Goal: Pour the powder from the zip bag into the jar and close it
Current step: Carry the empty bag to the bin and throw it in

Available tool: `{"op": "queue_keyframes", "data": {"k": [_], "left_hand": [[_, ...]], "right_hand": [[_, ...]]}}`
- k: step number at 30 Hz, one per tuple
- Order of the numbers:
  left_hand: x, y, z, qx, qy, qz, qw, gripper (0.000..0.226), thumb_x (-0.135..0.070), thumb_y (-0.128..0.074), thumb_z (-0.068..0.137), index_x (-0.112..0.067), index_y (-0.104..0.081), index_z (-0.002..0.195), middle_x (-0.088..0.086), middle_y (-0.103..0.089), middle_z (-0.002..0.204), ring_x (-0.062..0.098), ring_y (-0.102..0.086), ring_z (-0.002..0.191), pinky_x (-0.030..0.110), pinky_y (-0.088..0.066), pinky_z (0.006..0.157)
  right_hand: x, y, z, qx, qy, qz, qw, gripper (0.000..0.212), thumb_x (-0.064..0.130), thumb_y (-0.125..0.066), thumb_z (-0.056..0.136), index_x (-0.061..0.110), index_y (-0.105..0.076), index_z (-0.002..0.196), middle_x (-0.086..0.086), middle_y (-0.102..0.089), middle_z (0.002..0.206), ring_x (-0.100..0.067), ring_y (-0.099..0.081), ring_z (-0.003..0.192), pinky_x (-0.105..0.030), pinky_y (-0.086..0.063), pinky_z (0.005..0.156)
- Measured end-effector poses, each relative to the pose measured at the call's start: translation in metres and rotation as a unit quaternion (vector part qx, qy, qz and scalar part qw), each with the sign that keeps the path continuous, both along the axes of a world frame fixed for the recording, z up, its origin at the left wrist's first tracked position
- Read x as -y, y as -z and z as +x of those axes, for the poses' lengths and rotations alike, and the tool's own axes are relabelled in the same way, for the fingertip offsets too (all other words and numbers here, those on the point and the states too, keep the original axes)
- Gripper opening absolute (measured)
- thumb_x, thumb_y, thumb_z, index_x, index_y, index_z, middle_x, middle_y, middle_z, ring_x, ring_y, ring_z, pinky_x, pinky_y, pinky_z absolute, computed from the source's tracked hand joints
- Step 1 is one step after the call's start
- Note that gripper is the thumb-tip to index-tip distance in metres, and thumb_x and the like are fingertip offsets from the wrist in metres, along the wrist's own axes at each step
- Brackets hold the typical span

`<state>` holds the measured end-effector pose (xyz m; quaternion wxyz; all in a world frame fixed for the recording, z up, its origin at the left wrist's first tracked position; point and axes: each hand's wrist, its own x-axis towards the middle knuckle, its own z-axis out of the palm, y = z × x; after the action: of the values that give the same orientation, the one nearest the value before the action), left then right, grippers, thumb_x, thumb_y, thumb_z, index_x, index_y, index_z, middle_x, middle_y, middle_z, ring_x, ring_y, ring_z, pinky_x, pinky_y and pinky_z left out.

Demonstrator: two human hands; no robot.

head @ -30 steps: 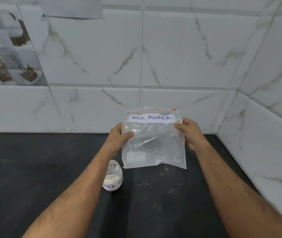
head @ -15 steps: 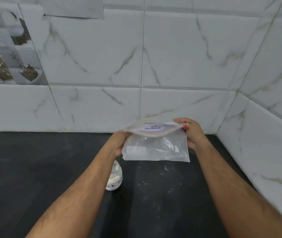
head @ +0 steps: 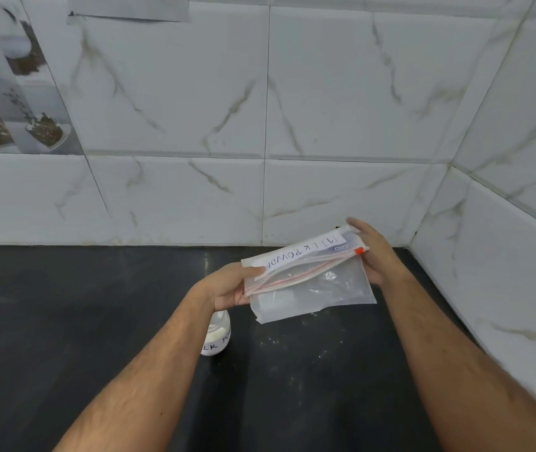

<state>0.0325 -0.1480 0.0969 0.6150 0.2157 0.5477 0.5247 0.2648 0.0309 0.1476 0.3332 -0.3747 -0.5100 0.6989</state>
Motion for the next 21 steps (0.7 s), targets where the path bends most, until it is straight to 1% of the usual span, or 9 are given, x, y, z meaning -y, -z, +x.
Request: {"op": "queue_keyframes", "data": {"k": [3,5,8,10,13,15,18,19,21], "left_hand": [[-0.008,0.01,0.007,-0.027,0.0,0.027,0.999,0.038,-0.003,-0.061,0.093,-0.006,-0.059,0.131,0.015,-0.071,0.12,0.028,-0.07,0.098,0.045,-0.059,0.087],[-0.009,0.015,0.01,-0.046,-0.013,0.042,0.998,0.039,0.001,-0.061,0.092,-0.004,-0.059,0.131,0.016,-0.07,0.121,0.03,-0.069,0.103,0.049,-0.052,0.099],[-0.008,0.016,0.007,-0.04,-0.026,0.066,0.997,0.039,0.005,-0.058,0.091,-0.004,-0.059,0.129,0.017,-0.07,0.12,0.029,-0.07,0.1,0.043,-0.057,0.091],[-0.005,0.015,0.007,-0.031,-0.02,0.076,0.996,0.038,0.006,-0.057,0.092,-0.005,-0.059,0.128,0.017,-0.07,0.119,0.028,-0.071,0.098,0.039,-0.06,0.083],[0.0,0.018,0.002,-0.042,-0.004,0.068,0.997,0.037,0.006,-0.056,0.093,-0.007,-0.059,0.128,0.017,-0.07,0.122,0.031,-0.07,0.103,0.041,-0.059,0.085],[0.003,0.02,-0.004,-0.075,0.002,0.053,0.996,0.038,0.004,-0.058,0.093,-0.008,-0.059,0.129,0.015,-0.07,0.122,0.032,-0.068,0.109,0.044,-0.057,0.091],[0.006,0.023,-0.013,-0.15,0.017,0.035,0.988,0.039,-0.001,-0.063,0.091,-0.013,-0.059,0.128,0.01,-0.072,0.12,0.03,-0.069,0.11,0.051,-0.054,0.096],[0.007,0.023,-0.014,-0.167,0.025,0.033,0.985,0.039,-0.002,-0.064,0.091,-0.014,-0.06,0.128,0.01,-0.072,0.119,0.029,-0.07,0.109,0.051,-0.056,0.093],[0.011,0.02,-0.011,-0.182,0.025,0.046,0.982,0.039,-0.003,-0.065,0.091,-0.013,-0.058,0.128,0.01,-0.071,0.12,0.027,-0.071,0.104,0.04,-0.062,0.075]], "right_hand": [[-0.003,0.01,0.013,-0.001,-0.037,-0.144,0.989,0.064,0.055,-0.046,0.099,0.004,-0.049,0.136,-0.022,-0.065,0.122,-0.036,-0.068,0.104,-0.043,-0.057,0.078],[0.0,0.018,0.018,0.032,-0.109,-0.176,0.978,0.077,0.067,-0.044,0.093,0.0,-0.054,0.131,-0.025,-0.067,0.125,-0.04,-0.067,0.112,-0.046,-0.061,0.079],[0.011,0.027,0.021,0.057,-0.154,-0.189,0.968,0.054,0.04,-0.061,0.092,0.002,-0.06,0.13,-0.019,-0.072,0.119,-0.032,-0.073,0.1,-0.044,-0.063,0.074],[0.015,0.033,0.024,0.098,-0.164,-0.182,0.965,0.055,0.027,-0.071,0.082,0.004,-0.061,0.13,-0.014,-0.074,0.114,-0.026,-0.075,0.093,-0.042,-0.064,0.072],[0.019,0.039,0.024,0.126,-0.164,-0.145,0.968,0.046,0.013,-0.072,0.083,0.004,-0.062,0.127,-0.014,-0.074,0.117,-0.03,-0.071,0.107,-0.047,-0.061,0.085],[0.026,0.039,0.021,0.135,-0.144,-0.113,0.974,0.038,0.007,-0.07,0.088,0.001,-0.063,0.125,-0.016,-0.073,0.119,-0.033,-0.068,0.113,-0.052,-0.055,0.097],[0.038,0.038,0.019,0.155,-0.118,-0.067,0.979,0.028,0.003,-0.068,0.09,0.0,-0.066,0.118,-0.016,-0.074,0.115,-0.032,-0.071,0.107,-0.047,-0.059,0.091],[0.043,0.038,0.02,0.16,-0.111,-0.058,0.979,0.028,0.002,-0.067,0.09,-0.001,-0.067,0.118,-0.016,-0.074,0.115,-0.032,-0.071,0.106,-0.046,-0.059,0.089],[0.051,0.041,0.025,0.158,-0.089,-0.056,0.982,0.031,0.002,-0.068,0.09,-0.002,-0.065,0.12,-0.017,-0.073,0.116,-0.033,-0.071,0.106,-0.048,-0.058,0.091]]}}
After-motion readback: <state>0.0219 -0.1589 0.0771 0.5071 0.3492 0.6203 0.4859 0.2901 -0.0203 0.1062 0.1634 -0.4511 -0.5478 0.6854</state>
